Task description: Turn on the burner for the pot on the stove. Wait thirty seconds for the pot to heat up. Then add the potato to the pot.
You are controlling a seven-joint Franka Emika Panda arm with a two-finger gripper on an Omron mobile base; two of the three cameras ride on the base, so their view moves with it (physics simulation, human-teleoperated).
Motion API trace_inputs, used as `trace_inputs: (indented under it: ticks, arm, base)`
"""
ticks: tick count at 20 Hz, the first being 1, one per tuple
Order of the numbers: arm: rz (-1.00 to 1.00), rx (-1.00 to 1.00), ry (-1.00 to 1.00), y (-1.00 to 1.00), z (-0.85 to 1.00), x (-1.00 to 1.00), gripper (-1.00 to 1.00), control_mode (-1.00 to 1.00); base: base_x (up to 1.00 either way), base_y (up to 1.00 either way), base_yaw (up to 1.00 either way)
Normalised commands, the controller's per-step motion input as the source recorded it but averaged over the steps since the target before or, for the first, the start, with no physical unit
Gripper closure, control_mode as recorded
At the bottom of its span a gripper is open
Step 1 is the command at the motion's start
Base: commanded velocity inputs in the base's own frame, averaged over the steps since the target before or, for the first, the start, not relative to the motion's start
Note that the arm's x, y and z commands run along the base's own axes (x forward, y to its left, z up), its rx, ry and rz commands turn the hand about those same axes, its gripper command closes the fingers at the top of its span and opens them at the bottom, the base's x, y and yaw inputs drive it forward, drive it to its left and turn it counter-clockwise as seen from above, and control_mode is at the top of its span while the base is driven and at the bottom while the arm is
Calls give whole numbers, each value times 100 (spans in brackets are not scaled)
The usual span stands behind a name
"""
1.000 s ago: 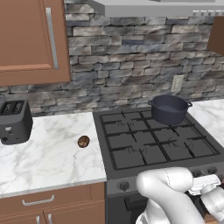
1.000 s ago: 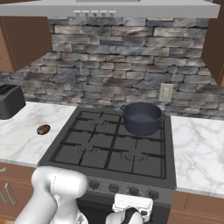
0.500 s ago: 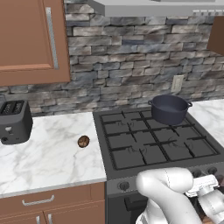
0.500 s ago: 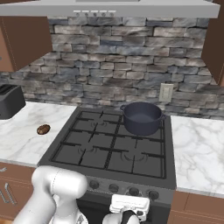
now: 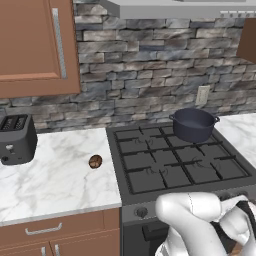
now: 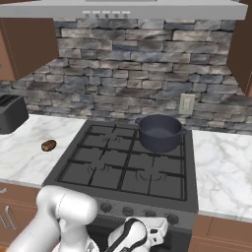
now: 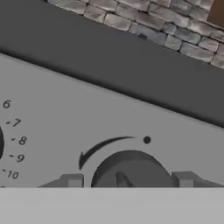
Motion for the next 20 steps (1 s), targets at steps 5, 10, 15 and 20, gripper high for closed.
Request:
trace_inputs:
  ticks: [5, 10, 15, 20]
  arm:
    - [52, -36, -26, 25, 4, -23, 100, -100]
    - [46, -25, -23, 5, 15, -48, 100, -100]
    - [5, -6, -20, -5, 78, -66, 100, -100]
    - [-3, 0, -6, -42, 100, -98, 100, -100]
  base:
    - [0, 0, 0]
    - [0, 0, 0]
    - [0, 0, 0]
    - [0, 0, 0]
